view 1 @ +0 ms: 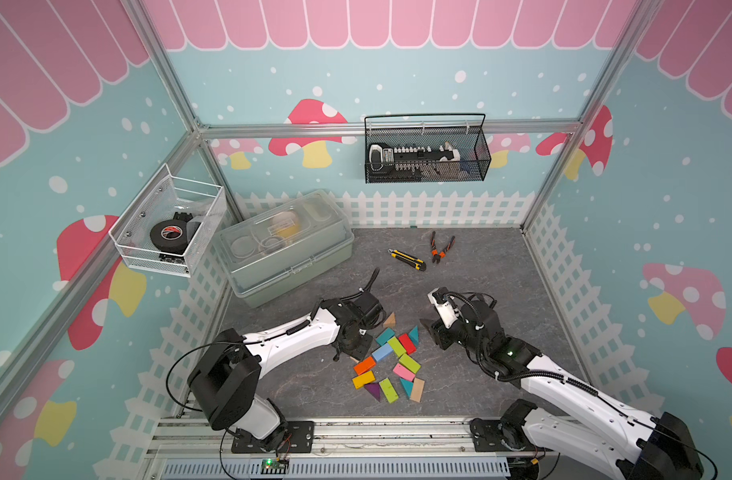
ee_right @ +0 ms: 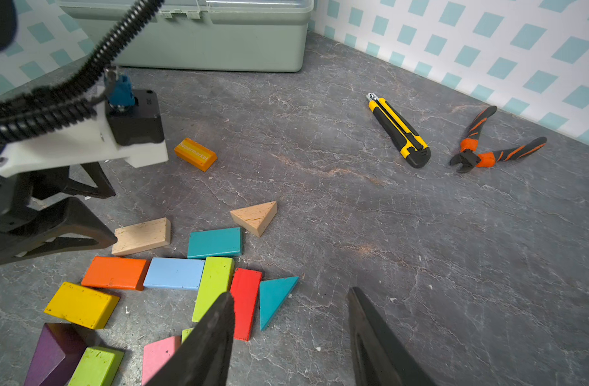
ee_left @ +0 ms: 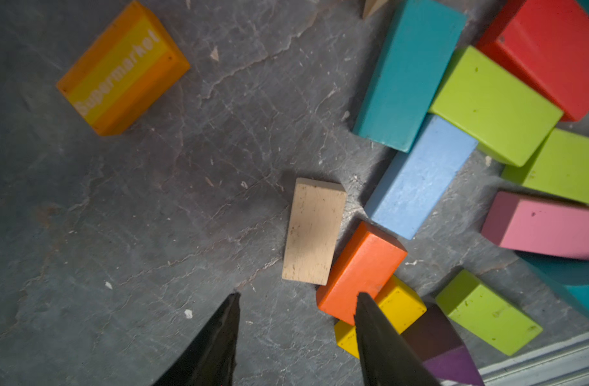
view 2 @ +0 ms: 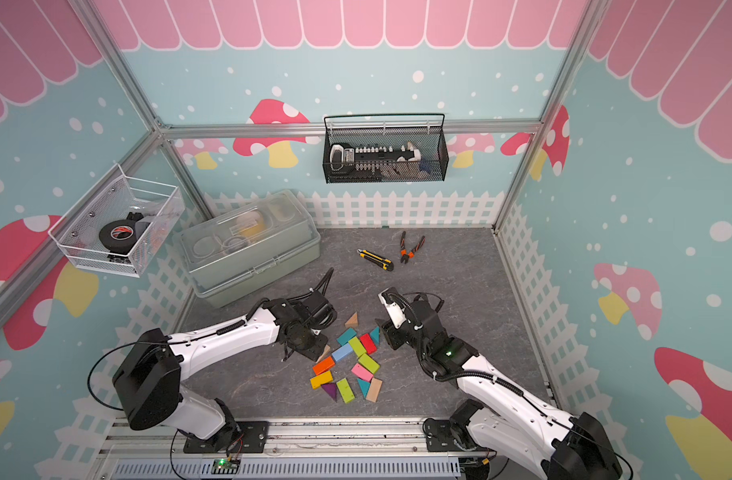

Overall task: Assemble a piece of candy with building blocks
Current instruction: Pick up the building block from the center of the board.

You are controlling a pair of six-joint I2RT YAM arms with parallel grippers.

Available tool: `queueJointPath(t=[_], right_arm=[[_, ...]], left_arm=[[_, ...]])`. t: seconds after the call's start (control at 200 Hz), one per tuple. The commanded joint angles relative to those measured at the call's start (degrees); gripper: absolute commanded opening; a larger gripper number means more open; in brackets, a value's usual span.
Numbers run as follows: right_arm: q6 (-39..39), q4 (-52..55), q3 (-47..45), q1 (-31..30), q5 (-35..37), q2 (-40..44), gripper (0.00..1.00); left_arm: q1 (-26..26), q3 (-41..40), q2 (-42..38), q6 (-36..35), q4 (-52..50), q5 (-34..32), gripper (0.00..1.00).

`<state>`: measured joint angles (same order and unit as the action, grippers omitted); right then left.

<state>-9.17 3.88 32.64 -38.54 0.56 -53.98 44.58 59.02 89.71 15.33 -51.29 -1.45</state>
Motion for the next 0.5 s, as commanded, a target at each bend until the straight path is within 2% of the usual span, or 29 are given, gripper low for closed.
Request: queueJointPath(t=[0.0, 0.255, 0.495], right_arm=[[-1.49, -0.65, -0.68, 0.19, 0.94, 0.19, 0.55], [-1.29, -0.58, -0.94, 0.14, 1.45, 0.45, 0.54], [-1.15, -0.38, -0.83, 0.14, 1.38, 0.08, 0.53]], left_arm=[[-0.80, 0.99, 2.13, -3.00, -1.17, 3.22, 0.55], [-3.23, 1.76, 5.43, -4.20, -0.91, 3.90, 0.54], [-3.77, 3.97, 7.92, -6.30, -1.01, 7.69, 0.53]])
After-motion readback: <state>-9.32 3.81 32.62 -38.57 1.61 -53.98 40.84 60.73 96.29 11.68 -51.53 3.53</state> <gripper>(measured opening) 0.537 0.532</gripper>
